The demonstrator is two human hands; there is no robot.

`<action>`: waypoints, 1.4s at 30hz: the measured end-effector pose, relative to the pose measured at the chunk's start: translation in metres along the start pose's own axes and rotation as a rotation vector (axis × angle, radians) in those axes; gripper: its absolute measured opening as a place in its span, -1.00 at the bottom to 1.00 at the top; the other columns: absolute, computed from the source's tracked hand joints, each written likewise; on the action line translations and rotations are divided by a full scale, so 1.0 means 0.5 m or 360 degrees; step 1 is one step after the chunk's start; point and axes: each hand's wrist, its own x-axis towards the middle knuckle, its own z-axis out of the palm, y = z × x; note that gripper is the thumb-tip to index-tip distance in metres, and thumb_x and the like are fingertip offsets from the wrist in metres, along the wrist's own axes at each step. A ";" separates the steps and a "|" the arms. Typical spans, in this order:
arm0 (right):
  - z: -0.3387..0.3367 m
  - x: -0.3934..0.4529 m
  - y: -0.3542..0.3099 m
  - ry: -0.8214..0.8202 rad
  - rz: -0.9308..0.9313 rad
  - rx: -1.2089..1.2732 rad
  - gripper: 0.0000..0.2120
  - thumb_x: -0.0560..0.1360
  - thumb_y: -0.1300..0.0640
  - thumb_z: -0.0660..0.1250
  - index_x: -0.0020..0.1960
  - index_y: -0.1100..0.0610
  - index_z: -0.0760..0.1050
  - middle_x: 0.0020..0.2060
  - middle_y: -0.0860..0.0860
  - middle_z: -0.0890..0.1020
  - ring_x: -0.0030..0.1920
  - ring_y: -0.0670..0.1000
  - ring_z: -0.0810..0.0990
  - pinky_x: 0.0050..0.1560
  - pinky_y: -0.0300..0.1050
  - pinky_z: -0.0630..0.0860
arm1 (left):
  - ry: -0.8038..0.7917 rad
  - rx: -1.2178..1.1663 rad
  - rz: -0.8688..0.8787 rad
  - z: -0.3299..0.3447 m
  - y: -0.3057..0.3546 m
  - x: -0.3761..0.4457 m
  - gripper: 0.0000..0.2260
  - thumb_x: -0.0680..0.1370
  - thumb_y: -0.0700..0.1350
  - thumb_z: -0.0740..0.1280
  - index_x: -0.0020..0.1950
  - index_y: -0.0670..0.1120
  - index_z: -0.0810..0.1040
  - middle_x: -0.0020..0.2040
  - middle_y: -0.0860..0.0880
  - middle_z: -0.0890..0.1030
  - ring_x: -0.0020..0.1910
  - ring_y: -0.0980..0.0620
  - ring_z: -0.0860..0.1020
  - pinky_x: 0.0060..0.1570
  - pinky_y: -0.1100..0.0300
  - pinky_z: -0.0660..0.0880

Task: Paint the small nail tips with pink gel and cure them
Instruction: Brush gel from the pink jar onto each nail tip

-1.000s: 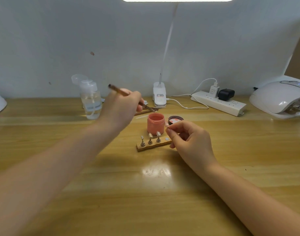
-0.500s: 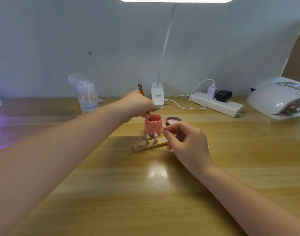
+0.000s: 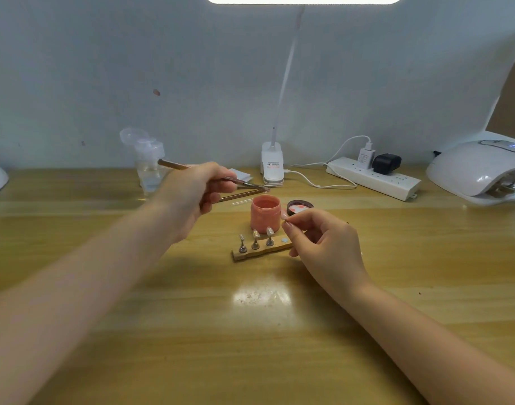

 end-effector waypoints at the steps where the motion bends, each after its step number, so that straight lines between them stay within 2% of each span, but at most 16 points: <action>1: 0.000 0.000 0.000 -0.0004 -0.0003 -0.0009 -0.96 0.47 0.23 0.42 -0.08 0.13 0.62 -0.31 0.00 0.65 -0.38 -0.06 0.62 -0.24 0.01 0.58 | -0.0011 0.0095 0.0166 0.001 -0.011 -0.018 -0.87 0.55 -0.15 0.31 -0.07 -0.13 0.66 -0.38 0.06 0.64 -0.41 0.16 0.45 -0.36 0.30 0.37; 3: 0.000 0.001 0.001 0.0003 0.0002 -0.0011 -0.95 0.47 0.23 0.43 -0.07 0.14 0.62 -0.30 -0.01 0.65 -0.38 -0.06 0.62 -0.24 0.01 0.59 | -0.0047 0.0325 0.0589 0.002 -0.038 -0.063 -0.90 0.55 -0.17 0.33 -0.04 -0.07 0.65 -0.29 0.06 0.68 -0.33 0.21 0.55 -0.30 0.36 0.44; 5: 0.001 0.001 0.002 0.0026 0.0008 0.0001 -0.96 0.47 0.24 0.43 -0.08 0.14 0.61 -0.31 0.00 0.65 -0.38 -0.05 0.62 -0.24 0.01 0.58 | -0.0093 0.0449 0.0892 0.007 -0.057 -0.107 -0.92 0.52 -0.13 0.35 -0.05 0.00 0.63 -0.23 0.08 0.68 -0.27 0.19 0.60 -0.31 0.35 0.48; 7: 0.000 0.001 0.003 0.0037 0.0002 -0.0007 -0.95 0.47 0.24 0.43 -0.09 0.12 0.61 -0.31 0.00 0.65 -0.39 -0.06 0.62 -0.25 -0.01 0.58 | -0.0106 0.0525 0.1026 0.015 -0.068 -0.131 -0.89 0.49 -0.10 0.32 -0.06 0.04 0.62 -0.21 0.09 0.67 -0.23 0.08 0.63 -0.32 0.25 0.52; 8: 0.000 0.001 0.003 0.0036 0.0000 -0.0010 -0.95 0.47 0.23 0.43 -0.09 0.12 0.61 -0.31 -0.01 0.65 -0.39 -0.07 0.62 -0.25 -0.02 0.58 | -0.0100 0.0553 0.1072 0.019 -0.071 -0.136 -0.89 0.48 -0.11 0.31 -0.07 0.06 0.61 -0.23 0.10 0.66 -0.22 0.08 0.63 -0.31 0.27 0.52; 12: 0.000 0.002 0.003 0.0030 -0.0001 -0.0024 -0.96 0.47 0.23 0.43 -0.08 0.14 0.61 -0.30 0.01 0.65 -0.38 -0.05 0.62 -0.23 0.01 0.59 | -0.0059 0.0703 0.1254 0.031 -0.074 -0.144 -0.84 0.47 -0.14 0.31 -0.08 0.13 0.58 -0.24 0.29 0.62 -0.15 0.25 0.58 -0.17 0.46 0.41; 15: 0.000 0.002 0.005 0.0060 0.0013 -0.0005 -0.97 0.47 0.24 0.44 -0.10 0.14 0.61 -0.32 0.02 0.65 -0.40 -0.03 0.61 -0.24 0.02 0.57 | -0.0057 0.0740 0.1263 0.030 -0.082 -0.146 -0.82 0.47 -0.13 0.31 -0.08 0.17 0.57 -0.19 0.39 0.59 -0.12 0.31 0.55 -0.13 0.50 0.36; 19: 0.000 0.002 0.005 0.0056 0.0024 0.0003 -0.95 0.47 0.23 0.43 -0.11 0.10 0.60 -0.32 0.01 0.65 -0.40 -0.05 0.61 -0.24 -0.01 0.58 | -0.0083 0.0683 0.1252 0.024 -0.085 -0.147 -0.84 0.46 -0.17 0.30 -0.12 0.08 0.61 -0.22 0.31 0.61 -0.16 0.24 0.55 -0.17 0.48 0.36; 25: 0.000 0.001 0.004 0.0052 0.0016 -0.0004 -0.95 0.47 0.24 0.44 -0.10 0.11 0.61 -0.33 0.00 0.65 -0.41 -0.08 0.61 -0.27 -0.08 0.57 | -0.0067 0.0584 0.1207 0.029 -0.086 -0.148 -0.85 0.49 -0.12 0.30 -0.07 0.13 0.60 -0.18 0.30 0.63 -0.12 0.25 0.58 -0.17 0.49 0.39; 29: 0.001 0.001 0.004 0.0056 0.0021 0.0010 -0.96 0.47 0.24 0.43 -0.11 0.14 0.61 -0.33 0.02 0.65 -0.41 -0.06 0.61 -0.26 -0.04 0.57 | -0.0076 0.0524 0.1204 0.026 -0.088 -0.146 -0.86 0.47 -0.17 0.29 -0.15 0.04 0.60 -0.25 0.20 0.63 -0.23 0.24 0.56 -0.25 0.49 0.38; 34: -0.001 0.000 0.005 0.0036 0.0015 0.0003 -0.97 0.47 0.24 0.43 -0.09 0.15 0.61 -0.33 0.02 0.65 -0.40 -0.06 0.61 -0.24 -0.01 0.57 | -0.0108 0.0487 0.1164 0.031 -0.088 -0.150 -0.86 0.50 -0.17 0.30 -0.08 0.05 0.60 -0.23 0.27 0.63 -0.22 0.28 0.57 -0.25 0.52 0.39; 37: 0.000 0.000 0.003 0.0041 0.0004 0.0011 -0.97 0.47 0.24 0.43 -0.10 0.15 0.61 -0.32 0.02 0.64 -0.40 -0.06 0.61 -0.25 -0.01 0.57 | -0.0095 0.0474 0.1181 0.027 -0.089 -0.149 -0.89 0.47 -0.14 0.30 -0.14 0.03 0.60 -0.25 0.22 0.63 -0.22 0.24 0.57 -0.24 0.50 0.39; 42: -0.001 -0.001 0.004 0.0044 0.0000 0.0018 -0.96 0.47 0.25 0.43 -0.10 0.15 0.62 -0.32 0.03 0.65 -0.40 -0.06 0.61 -0.24 0.01 0.57 | -0.0107 0.0461 0.1144 0.030 -0.089 -0.150 -0.86 0.51 -0.19 0.31 -0.08 0.03 0.61 -0.24 0.24 0.64 -0.22 0.25 0.58 -0.25 0.49 0.40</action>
